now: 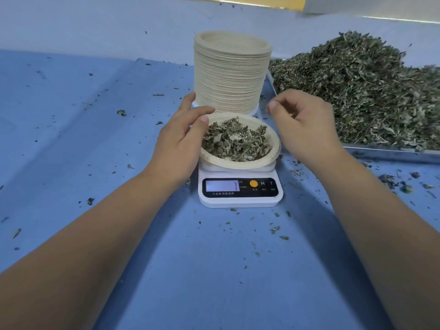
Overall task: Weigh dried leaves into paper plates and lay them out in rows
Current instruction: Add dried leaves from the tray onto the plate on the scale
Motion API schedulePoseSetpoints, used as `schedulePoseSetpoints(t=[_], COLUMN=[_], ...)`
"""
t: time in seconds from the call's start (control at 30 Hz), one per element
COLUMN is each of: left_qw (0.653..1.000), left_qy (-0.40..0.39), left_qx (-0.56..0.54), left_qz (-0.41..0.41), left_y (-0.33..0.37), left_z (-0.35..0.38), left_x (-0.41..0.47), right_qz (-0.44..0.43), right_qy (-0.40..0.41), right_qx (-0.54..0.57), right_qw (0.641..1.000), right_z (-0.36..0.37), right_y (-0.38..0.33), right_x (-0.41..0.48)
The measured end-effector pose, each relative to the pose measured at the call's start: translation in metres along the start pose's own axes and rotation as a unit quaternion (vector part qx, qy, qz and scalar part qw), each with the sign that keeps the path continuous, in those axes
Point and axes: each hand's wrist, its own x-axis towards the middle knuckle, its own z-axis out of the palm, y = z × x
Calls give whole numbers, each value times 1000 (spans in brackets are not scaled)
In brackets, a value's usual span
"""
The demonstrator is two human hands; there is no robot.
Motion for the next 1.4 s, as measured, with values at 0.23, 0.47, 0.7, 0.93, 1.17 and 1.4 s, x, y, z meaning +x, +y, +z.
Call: schedulePoseSetpoints(t=[0.23,0.47,0.7,0.93,1.17,1.4], left_qw=[998,996,995,994,992,992], left_qy=[18,18,37,49,51,51], left_qx=[-22,-22,-20,-15,-18,-23], left_qz=[-60,-88,-94,-101,-113,-117], left_y=[0,-2,1,-2,-7,-8], left_z=[1,1,1,1,1,2], left_x=[2,2,3,4,6,8], right_qz=[28,67,78,65,83,102], right_qy=[-124,-337,-344,-315,-163,-94], right_qx=[-132,-210,-240,-231,-62,35], right_qw=[983,915,904,918,981,990], right_z=[-46,-60,-51,-54,-61,-54], right_y=[-3,2,0,-4,5,26], right_x=[-6,-39,-41,-42,-40,-35])
